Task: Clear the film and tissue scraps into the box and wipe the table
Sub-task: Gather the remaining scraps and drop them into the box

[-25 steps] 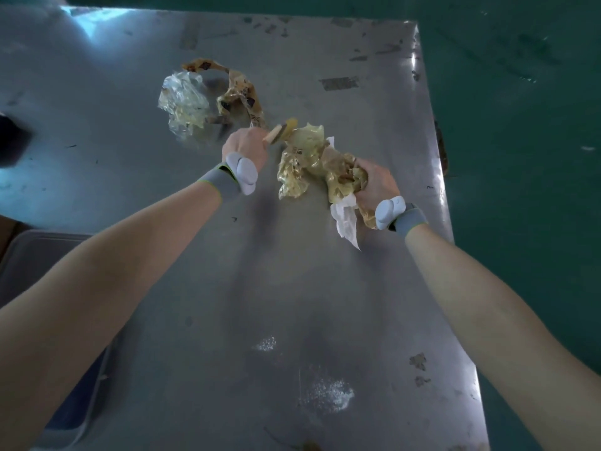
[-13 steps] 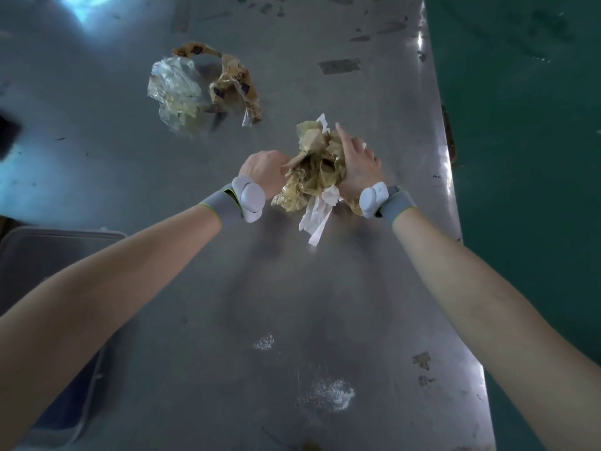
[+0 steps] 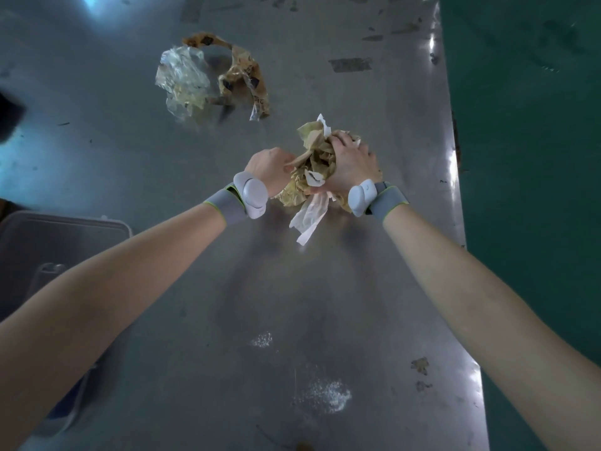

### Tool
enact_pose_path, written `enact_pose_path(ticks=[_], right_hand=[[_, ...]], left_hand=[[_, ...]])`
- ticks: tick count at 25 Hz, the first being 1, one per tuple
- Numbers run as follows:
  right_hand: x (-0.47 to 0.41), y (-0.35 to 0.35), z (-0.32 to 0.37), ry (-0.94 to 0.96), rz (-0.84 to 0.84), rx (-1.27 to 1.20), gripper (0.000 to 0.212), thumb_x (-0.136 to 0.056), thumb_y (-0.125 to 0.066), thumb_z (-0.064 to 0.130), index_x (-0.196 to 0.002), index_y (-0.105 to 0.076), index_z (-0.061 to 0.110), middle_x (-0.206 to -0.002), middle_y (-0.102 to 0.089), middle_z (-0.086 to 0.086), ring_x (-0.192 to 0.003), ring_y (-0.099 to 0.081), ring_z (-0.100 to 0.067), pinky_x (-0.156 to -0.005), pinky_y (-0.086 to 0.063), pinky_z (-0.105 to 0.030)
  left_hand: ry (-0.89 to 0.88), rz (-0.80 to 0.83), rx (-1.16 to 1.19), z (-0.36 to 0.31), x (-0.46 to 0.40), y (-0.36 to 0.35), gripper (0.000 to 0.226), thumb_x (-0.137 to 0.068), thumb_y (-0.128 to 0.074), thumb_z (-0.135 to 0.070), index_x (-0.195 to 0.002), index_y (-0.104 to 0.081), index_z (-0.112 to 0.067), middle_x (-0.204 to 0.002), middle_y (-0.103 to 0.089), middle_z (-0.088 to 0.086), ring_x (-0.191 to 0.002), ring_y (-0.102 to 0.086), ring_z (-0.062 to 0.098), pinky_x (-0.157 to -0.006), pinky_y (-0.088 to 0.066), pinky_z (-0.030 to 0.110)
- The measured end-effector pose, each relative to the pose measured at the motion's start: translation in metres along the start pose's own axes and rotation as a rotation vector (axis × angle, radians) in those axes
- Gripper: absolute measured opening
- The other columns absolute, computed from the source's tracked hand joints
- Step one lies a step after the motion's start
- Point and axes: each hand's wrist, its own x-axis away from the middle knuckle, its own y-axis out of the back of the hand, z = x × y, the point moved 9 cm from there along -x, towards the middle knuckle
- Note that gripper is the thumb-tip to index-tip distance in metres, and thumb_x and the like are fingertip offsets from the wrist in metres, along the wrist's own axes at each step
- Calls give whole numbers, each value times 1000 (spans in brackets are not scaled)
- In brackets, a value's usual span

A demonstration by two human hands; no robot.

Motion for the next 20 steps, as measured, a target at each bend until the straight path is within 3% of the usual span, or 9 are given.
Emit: enact_pose_path(ticks=[4, 10, 16, 20], right_hand=[[0, -2, 6, -68, -36, -20, 93, -57, -69, 73, -127, -46, 15, -132, -46, -4, -110, -51, -37, -93, -45, -47], [10, -4, 13, -45, -89, -113, 57, -71, -69, 43, -118, -54, 14, -121, -54, -8, -104, -59, -35, -84, -49, -40], [30, 2, 5, -86, -160, -230, 55, -71, -70, 56, -110, -62, 17, -111, -63, -5, -101, -60, -31, -78, -43, -32], [55, -1, -2, -112, -170, -261, 55, -69, -73, 52, -110, -62, 17, -110, -63, -4, -100, -60, -29, -75, -41, -30]], left_hand=[[8, 6, 32, -1, 7, 2, 35, -88, -40, -6, -105, -69, -15, -99, -70, 13, -94, -63, 36, -72, -48, 38], [91, -109, 79, 23, 37, 16, 28, -93, -38, -14, -101, -64, -9, -94, -67, 16, -81, -55, 34, -66, -38, 32], [156, -143, 105, 54, 71, 22, 25, -92, -40, -13, -99, -64, -11, -91, -66, 14, -82, -54, 37, -67, -39, 33], [144, -152, 125, 51, 86, 23, 25, -92, -40, -13, -99, -64, -11, -90, -66, 16, -86, -57, 39, -67, -41, 36]])
